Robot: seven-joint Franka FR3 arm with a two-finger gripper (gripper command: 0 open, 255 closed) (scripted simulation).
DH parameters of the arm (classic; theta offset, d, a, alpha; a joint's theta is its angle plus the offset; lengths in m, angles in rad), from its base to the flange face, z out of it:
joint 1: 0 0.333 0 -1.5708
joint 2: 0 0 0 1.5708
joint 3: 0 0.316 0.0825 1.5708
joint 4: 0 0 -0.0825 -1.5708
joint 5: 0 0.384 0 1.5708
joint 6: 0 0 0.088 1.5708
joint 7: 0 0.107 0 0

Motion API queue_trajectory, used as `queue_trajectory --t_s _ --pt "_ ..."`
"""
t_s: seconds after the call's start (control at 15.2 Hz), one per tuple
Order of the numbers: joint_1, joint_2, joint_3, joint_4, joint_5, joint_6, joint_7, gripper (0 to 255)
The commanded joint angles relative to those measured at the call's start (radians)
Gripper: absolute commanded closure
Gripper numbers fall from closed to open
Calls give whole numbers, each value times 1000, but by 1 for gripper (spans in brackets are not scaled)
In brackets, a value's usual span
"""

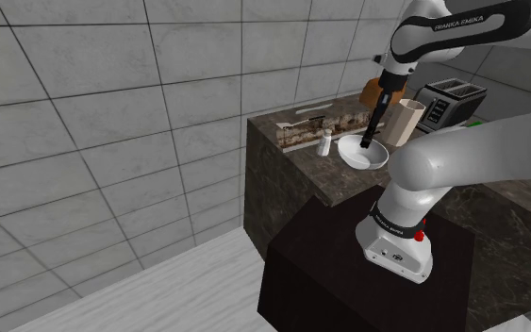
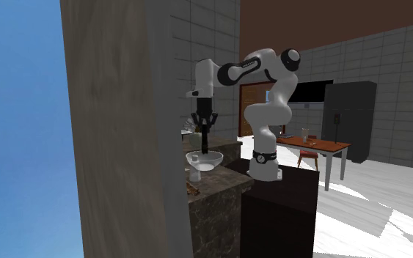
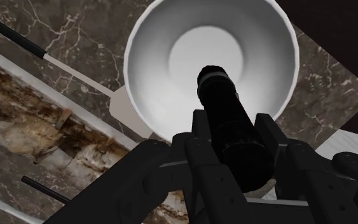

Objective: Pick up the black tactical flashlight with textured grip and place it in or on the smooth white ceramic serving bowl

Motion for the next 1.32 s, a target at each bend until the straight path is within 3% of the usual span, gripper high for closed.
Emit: queue_trajectory --t_s 0.0,0.53,0.59,0.92,1.12,1.25 --pt "-4 14 -16 -25 -14 40 0 255" --pt "-4 14 -16 -25 -14 40 0 255" --pt "-4 14 -16 -25 -14 40 0 0" --pt "-4 14 -16 -25 -14 40 0 0" --pt "5 -23 25 53 22 -75 -5 0" --pt "8 -30 35 75 31 -103 -6 0"
